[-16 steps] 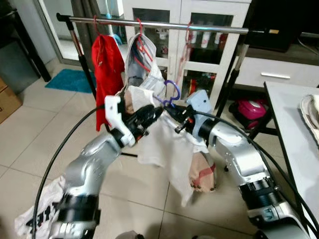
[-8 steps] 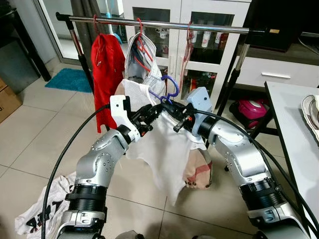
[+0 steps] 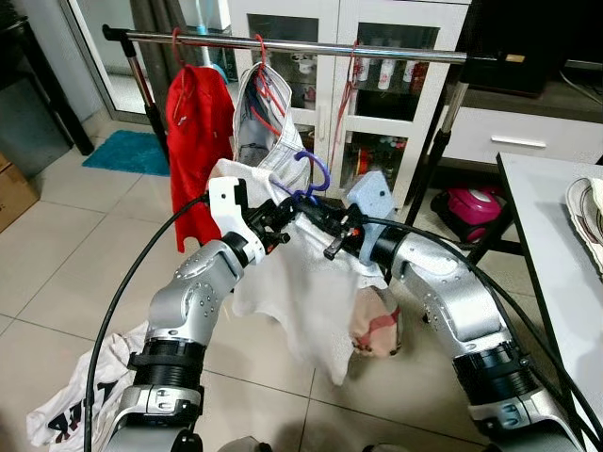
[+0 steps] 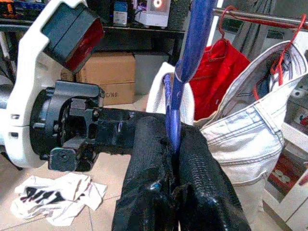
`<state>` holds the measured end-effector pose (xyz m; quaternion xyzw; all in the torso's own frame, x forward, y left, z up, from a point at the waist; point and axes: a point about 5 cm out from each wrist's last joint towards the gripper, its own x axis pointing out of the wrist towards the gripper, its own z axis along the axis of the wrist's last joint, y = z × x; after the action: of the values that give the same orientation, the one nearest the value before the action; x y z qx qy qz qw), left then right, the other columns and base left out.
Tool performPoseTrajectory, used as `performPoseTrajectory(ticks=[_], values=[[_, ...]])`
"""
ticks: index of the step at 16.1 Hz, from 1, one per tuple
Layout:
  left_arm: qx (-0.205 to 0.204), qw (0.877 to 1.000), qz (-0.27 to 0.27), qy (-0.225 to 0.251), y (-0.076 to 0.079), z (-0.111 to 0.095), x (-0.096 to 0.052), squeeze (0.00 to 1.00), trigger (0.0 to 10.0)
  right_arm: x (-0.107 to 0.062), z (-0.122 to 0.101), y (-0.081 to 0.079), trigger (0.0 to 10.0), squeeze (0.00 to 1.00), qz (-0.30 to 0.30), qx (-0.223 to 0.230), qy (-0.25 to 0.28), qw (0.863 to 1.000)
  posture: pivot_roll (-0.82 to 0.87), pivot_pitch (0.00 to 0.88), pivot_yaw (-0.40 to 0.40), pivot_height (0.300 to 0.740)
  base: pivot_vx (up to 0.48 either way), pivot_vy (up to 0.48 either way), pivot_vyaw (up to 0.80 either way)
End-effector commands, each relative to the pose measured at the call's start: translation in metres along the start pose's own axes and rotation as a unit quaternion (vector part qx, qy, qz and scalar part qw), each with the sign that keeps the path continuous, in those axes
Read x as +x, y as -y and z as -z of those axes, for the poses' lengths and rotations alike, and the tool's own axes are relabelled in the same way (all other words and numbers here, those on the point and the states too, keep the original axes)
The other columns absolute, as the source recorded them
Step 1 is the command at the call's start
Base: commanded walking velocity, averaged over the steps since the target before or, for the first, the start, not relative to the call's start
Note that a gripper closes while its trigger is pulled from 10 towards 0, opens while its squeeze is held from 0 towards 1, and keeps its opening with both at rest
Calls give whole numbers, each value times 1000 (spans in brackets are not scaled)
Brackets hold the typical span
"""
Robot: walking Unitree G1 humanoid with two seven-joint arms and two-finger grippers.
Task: Hang hanger
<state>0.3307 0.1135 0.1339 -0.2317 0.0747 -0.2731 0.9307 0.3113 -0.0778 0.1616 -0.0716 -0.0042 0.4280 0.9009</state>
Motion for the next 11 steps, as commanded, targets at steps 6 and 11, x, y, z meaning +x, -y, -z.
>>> performPoseTrajectory(ticks=[6,11], values=[[3,1000,-7,6,-2,-4,1,0,0,3,3,-10,0,0,50,27,17,998,-106,0,62,740,0,0,0],[1,1000,-5,5,-1,-3,2,0,0,5,5,-10,4510,0,90,70,29,993,-106,0,64,740,0,0,0]])
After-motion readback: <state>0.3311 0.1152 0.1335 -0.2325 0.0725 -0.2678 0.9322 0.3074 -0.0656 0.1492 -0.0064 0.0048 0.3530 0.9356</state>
